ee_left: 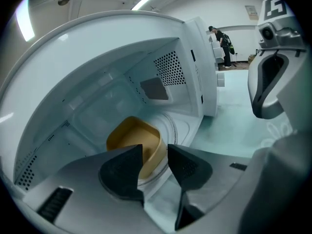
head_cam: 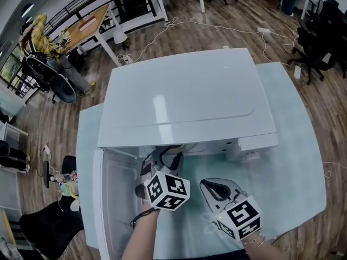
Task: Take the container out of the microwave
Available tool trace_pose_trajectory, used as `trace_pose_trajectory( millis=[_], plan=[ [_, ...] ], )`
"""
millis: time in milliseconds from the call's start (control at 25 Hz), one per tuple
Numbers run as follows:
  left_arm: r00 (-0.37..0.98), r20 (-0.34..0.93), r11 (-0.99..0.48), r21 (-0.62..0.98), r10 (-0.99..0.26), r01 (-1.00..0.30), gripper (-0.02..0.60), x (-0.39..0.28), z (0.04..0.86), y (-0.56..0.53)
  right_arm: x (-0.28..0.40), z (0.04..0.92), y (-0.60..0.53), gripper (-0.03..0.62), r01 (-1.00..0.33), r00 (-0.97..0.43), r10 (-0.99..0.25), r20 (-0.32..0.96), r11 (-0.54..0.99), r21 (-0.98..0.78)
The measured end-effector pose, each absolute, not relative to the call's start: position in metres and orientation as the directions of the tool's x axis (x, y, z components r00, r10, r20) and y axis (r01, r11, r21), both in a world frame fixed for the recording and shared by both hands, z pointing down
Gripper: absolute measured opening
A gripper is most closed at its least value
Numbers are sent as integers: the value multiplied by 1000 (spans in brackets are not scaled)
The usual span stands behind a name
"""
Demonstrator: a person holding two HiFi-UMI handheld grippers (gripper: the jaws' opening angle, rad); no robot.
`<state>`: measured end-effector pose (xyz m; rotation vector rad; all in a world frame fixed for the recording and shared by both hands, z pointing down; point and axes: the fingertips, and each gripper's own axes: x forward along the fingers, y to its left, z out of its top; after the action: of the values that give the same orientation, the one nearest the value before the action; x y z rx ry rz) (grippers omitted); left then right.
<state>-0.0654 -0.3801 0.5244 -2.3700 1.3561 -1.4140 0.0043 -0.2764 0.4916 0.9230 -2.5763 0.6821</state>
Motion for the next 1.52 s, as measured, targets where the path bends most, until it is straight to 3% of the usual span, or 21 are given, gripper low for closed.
trace_pose_trajectory(
  millis=[320,560,800,1120,1520],
  plan=[
    [183,720,-648,-446,-670,-618,161,-64,536,-381,6,498,-275,9,-658,-739,-497,454,678,-328],
    [143,740,-669,-486,-658,-562,94,-61,539,-390,5,498,-272,9,-656,-742,-496,452,677,-334],
    [158,746,-680,-471,-647,-562,71,-59,537,-390,11,498,-274,9,-671,-732,-512,450,659,-341],
    [159,787,-749,-473,-596,-465,37,-53,551,-375,24,499,-279,9,-699,-708,-545,449,632,-336],
    [181,754,-717,-479,-632,-507,25,-49,530,-367,31,493,-277,9,-711,-698,-566,440,621,-329]
  ],
)
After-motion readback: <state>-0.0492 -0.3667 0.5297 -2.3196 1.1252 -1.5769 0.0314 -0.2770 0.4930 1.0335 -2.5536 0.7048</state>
